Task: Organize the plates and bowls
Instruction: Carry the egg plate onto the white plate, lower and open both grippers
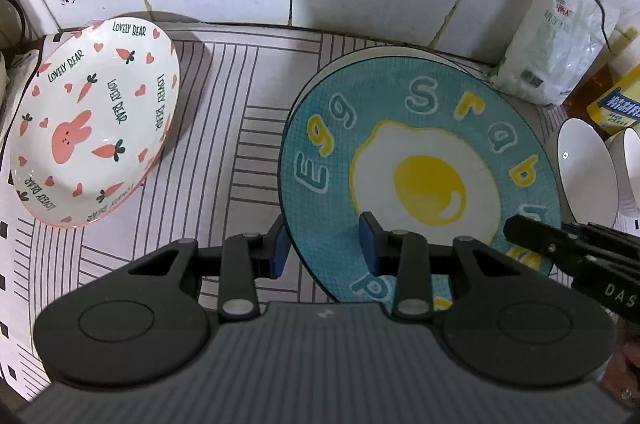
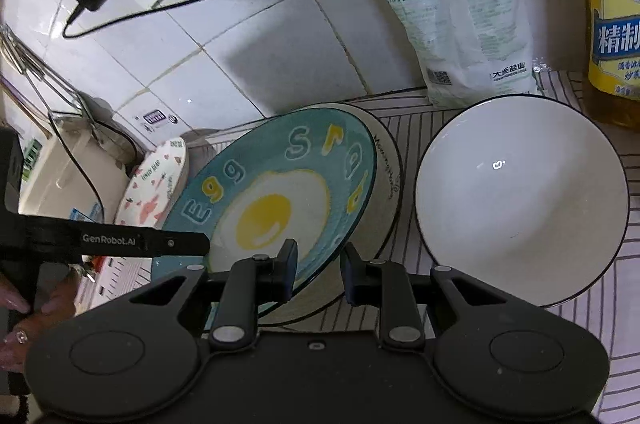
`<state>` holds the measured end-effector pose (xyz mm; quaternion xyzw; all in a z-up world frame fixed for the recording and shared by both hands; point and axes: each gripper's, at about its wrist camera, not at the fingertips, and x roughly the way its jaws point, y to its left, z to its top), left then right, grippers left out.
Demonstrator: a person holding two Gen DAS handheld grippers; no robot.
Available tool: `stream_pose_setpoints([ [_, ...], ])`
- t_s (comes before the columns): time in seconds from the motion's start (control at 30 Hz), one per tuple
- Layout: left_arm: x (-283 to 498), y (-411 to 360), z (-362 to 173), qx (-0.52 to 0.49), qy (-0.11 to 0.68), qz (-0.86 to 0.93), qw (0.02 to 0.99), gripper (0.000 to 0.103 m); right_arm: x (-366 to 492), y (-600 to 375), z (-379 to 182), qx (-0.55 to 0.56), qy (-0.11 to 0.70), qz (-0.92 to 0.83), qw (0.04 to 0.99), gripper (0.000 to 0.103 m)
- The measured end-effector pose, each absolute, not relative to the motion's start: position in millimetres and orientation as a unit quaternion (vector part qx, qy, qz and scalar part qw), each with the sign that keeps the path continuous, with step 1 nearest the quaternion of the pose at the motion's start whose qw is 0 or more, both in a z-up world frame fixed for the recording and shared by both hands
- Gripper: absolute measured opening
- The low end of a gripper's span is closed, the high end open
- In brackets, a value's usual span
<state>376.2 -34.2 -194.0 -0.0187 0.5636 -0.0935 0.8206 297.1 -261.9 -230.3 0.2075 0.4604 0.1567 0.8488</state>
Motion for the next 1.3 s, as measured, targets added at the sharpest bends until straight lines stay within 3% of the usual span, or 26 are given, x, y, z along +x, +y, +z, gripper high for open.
stream_pose_setpoints([
  [0.47,381,-31,-203,-0.04,0.583,-0.065,0.809,0.035,310,-220,-216,0.106,0.515,0.099,0.845,0.029],
  [0.77,374,-30,-204,-0.06,0.581,-0.075,0.808,0.032,311,-195,-212,0.009,0.523,0.054,0.851,0.041],
  [0.93,374,-25,-204,-0.08,0.578,-0.073,0.809,0.026,310,-206,-223,0.022,0.52,0.045,0.853,0.039],
  [1.3,347,-23,-183,-0.093,0.555,-0.074,0.824,0.024,288,-212,-218,0.046,0.484,0.068,0.871,0.04],
])
